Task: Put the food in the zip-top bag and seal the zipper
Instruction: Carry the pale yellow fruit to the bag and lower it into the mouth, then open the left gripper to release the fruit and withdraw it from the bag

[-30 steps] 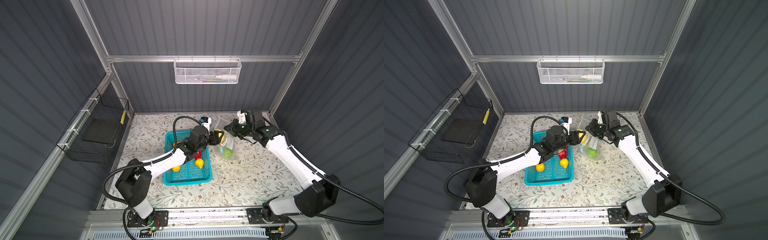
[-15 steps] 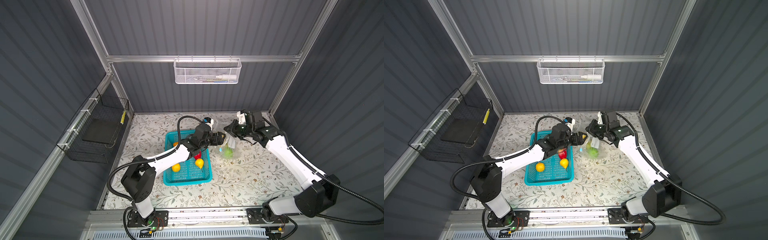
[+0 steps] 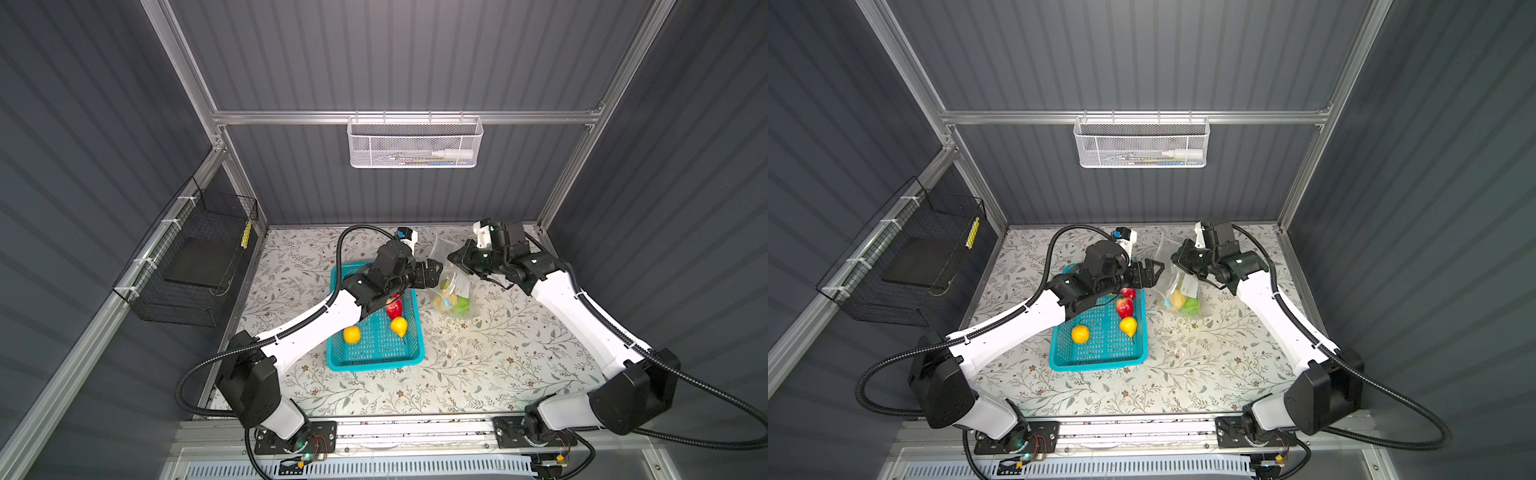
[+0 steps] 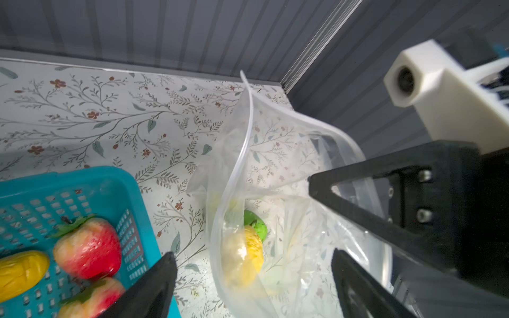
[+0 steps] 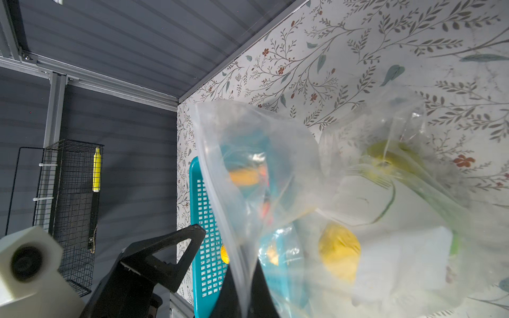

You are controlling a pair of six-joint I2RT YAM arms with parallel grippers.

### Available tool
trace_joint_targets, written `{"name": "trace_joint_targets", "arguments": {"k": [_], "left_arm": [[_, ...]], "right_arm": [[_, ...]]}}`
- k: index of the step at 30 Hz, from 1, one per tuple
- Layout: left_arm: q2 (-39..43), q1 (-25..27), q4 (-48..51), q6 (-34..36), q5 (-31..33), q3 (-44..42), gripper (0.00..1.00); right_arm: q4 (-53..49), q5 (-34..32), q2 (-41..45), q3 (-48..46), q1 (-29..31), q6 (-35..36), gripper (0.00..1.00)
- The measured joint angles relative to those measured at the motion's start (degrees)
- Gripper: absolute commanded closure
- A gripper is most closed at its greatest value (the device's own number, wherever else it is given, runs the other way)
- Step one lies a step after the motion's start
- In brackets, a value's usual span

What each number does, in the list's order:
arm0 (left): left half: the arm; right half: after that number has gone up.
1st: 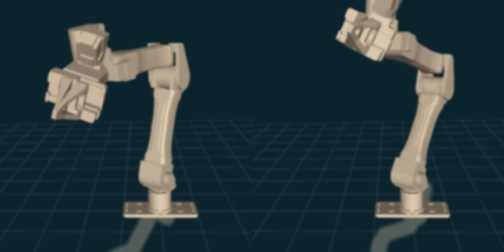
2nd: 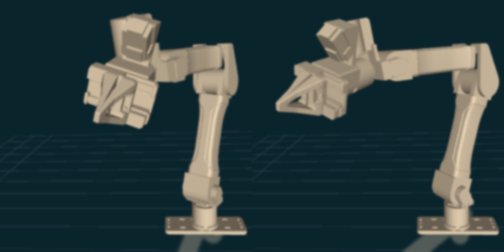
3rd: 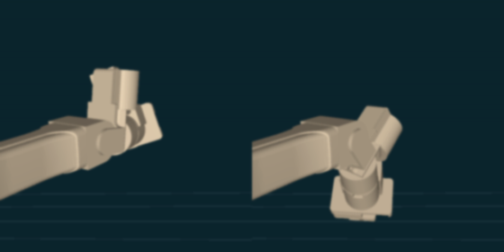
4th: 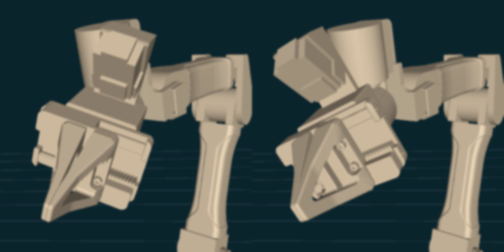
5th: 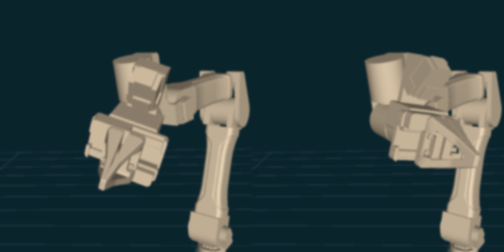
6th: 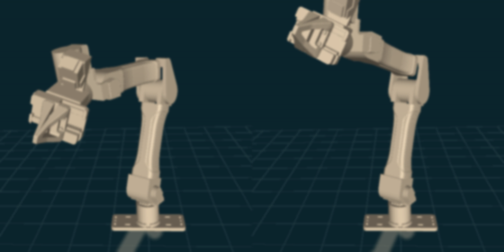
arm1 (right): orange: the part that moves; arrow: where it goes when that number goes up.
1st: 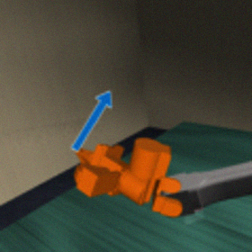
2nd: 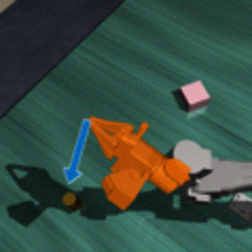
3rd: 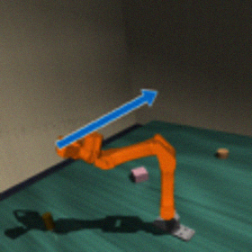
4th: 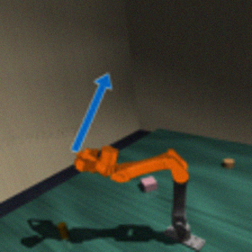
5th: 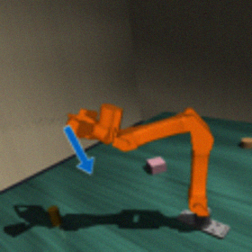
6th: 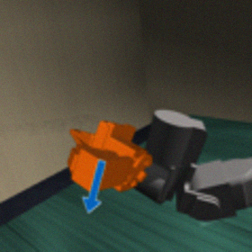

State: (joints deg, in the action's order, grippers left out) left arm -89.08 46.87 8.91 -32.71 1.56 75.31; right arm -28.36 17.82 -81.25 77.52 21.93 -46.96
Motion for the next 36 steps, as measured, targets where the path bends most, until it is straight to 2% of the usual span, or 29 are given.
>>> {"name": "trace_joint_targets", "arguments": {"k": [10, 12, 14, 15, 20, 25, 30, 36], "left_arm": [[-6.56, -0.22, 4.42, -0.74, -3.28, 2.1, 0.52], [-7.65, -0.37, 4.48, -1.09, -4.2, 2.69, 0.68], [-8.68, -0.48, 4.87, -1.11, -5.11, 3.78, 0.91], [-9.11, -0.48, 4.83, -1.31, -5.6, 4.46, 0.98], [-10.49, -0.59, 4.37, -1.18, -7.82, 8.39, 1.0], [-13.05, -0.59, 3.76, -1.4, -11.43, 15.85, 1.0], [-18.01, -0.59, 2.54, -2.49, -18.18, 24.02, 1.0], [-21.09, -0.59, -3.58, -6.54, -25.42, 24.57, 1.0]], "right_arm": [[0.02, 0.2, 0.0, -0.09, 0.0, 0.81, 1.0], [0.02, 0.2, 0.0, -0.31, 0.0, 0.94, 1.0], [0.02, 0.2, 0.0, -0.52, 0.0, 1.09, 1.0], [0.0, 0.15, 0.0, -0.61, 0.0, 1.25, 1.0], [-1.2, -0.98, 0.04, -0.74, -1.6, 3.69, 1.0], [-5.05, -3.15, 1.64, -1.44, -7.8, 7.67, 1.0], [-10.34, -7.56, 6.84, -0.48, -12.81, 13.6, 1.0], [-16.22, -13.07, 10.88, 6.38, -13.4, 21.35, 1.0]]}}
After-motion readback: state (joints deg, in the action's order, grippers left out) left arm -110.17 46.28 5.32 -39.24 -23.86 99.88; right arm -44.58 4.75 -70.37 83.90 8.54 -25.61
